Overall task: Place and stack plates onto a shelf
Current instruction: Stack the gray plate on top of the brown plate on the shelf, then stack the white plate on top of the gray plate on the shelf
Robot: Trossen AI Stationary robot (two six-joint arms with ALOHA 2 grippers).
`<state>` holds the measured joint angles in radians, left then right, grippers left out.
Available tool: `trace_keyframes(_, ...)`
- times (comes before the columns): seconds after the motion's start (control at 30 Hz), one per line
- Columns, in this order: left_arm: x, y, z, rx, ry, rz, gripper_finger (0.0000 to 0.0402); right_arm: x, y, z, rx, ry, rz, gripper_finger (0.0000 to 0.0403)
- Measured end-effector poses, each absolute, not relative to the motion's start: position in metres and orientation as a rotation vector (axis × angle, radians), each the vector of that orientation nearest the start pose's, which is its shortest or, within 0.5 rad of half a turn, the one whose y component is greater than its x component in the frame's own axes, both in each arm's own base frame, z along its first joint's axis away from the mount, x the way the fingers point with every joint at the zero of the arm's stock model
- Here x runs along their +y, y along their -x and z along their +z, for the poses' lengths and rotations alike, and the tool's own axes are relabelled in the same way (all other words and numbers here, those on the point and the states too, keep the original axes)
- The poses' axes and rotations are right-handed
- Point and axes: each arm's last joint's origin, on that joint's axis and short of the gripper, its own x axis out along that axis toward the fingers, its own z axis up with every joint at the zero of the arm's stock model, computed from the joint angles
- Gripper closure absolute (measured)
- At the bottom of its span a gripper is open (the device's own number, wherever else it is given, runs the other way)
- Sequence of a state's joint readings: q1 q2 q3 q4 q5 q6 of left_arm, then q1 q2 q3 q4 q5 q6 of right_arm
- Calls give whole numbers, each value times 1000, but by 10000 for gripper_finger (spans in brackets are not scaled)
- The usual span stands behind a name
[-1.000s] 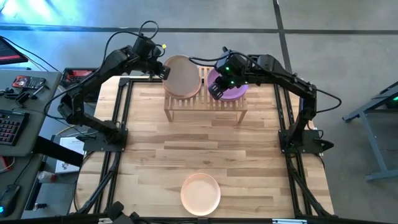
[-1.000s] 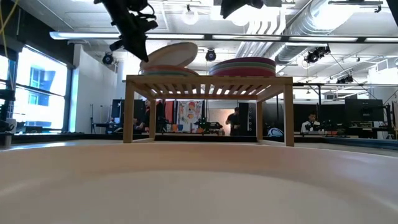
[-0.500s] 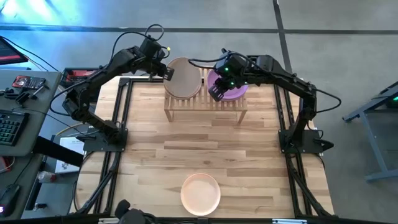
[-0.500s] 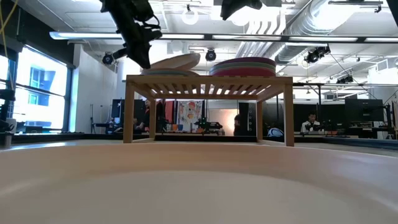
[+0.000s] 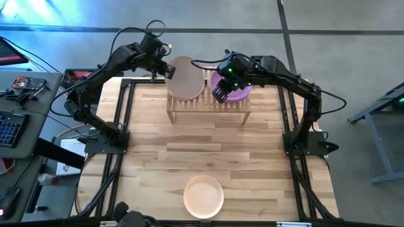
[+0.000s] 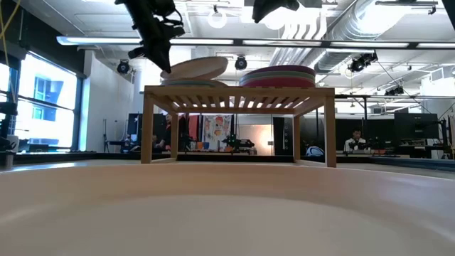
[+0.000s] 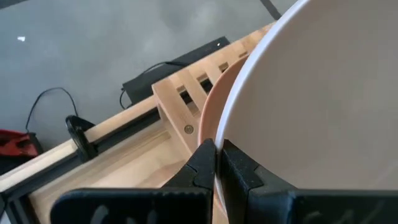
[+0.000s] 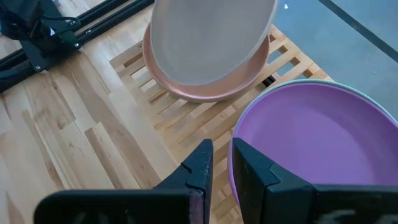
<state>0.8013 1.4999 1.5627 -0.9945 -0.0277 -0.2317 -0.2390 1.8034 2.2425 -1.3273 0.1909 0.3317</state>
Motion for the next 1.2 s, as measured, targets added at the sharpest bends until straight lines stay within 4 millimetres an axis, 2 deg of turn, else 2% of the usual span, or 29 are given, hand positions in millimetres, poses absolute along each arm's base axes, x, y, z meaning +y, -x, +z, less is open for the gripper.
trace_keyframes(0.3,224,-217,344,898,634,861,400,-85,-327,444,820,-326,-546,361)
trace_keyframes(0.7,225,-217,344,902,605,848,398,-85,-327,444,820,-326,-546,361)
trace_keyframes(1.07,225,-217,344,911,586,845,338,-85,-327,444,820,-326,-546,361)
trace_keyframes(1.2,225,-217,344,905,587,842,327,-85,-327,444,820,-326,-546,361)
